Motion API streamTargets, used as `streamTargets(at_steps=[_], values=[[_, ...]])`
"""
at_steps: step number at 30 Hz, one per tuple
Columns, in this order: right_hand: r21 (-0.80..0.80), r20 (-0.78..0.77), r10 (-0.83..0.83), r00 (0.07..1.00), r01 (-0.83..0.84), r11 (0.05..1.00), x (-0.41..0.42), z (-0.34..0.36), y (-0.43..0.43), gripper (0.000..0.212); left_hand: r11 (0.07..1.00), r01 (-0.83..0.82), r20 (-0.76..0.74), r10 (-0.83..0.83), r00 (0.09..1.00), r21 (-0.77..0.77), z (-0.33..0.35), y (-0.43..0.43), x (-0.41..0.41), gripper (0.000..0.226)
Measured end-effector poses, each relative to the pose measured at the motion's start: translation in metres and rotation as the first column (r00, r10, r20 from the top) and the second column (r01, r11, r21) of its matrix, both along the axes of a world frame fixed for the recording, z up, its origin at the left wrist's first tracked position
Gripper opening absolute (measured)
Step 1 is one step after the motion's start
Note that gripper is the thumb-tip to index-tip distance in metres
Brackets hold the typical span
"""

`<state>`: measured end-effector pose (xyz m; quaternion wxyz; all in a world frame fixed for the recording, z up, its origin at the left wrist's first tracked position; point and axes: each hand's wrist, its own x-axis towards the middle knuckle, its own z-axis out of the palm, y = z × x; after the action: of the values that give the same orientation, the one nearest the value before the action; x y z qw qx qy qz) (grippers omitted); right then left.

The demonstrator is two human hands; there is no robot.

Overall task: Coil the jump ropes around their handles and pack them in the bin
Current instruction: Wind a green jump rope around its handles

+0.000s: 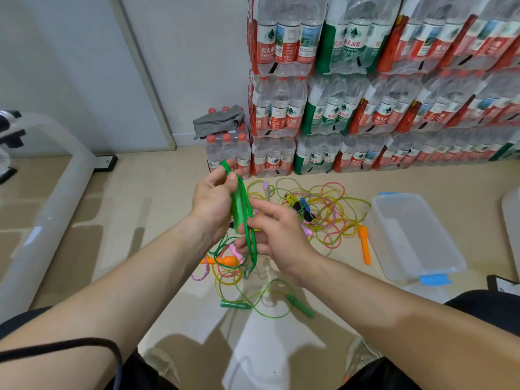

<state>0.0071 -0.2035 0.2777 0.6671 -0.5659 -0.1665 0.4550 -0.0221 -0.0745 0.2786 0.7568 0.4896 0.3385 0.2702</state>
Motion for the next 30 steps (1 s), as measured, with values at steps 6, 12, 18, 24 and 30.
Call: streamTargets(at_steps=[6,12,18,24,30], values=[[-0.255,0.611,0.245,0.753,-0.105,0.961,-0.016,-0.016,-0.006,0.076,0.994,-0.018,0.046,0.023,0.999,-0.106,-0.001,-0.007,0.001,0.021],[-0.466,0.881,0.464,0.089,0.010,0.885,-0.014,-0.023,-0.013,0.078,0.976,0.010,-0.040,-0.019,0.999,-0.218,0.000,0.002,0.002,0.020],[-0.418,0.907,0.419,-0.041,0.036,0.908,-0.013,-0.034,-0.009,0.077,0.987,0.039,-0.051,-0.048,0.998,-0.157,0.004,0.004,0.002,0.017],[-0.295,0.751,0.266,0.604,-0.053,0.954,-0.009,-0.038,-0.009,0.022,0.967,0.058,0.070,-0.041,0.997,-0.248,0.014,0.020,0.003,0.024],[-0.325,0.425,0.219,0.878,-0.078,0.943,0.050,-0.027,-0.012,0.016,0.877,0.423,0.141,-0.400,0.906,-0.230,0.024,0.021,-0.015,0.030]])
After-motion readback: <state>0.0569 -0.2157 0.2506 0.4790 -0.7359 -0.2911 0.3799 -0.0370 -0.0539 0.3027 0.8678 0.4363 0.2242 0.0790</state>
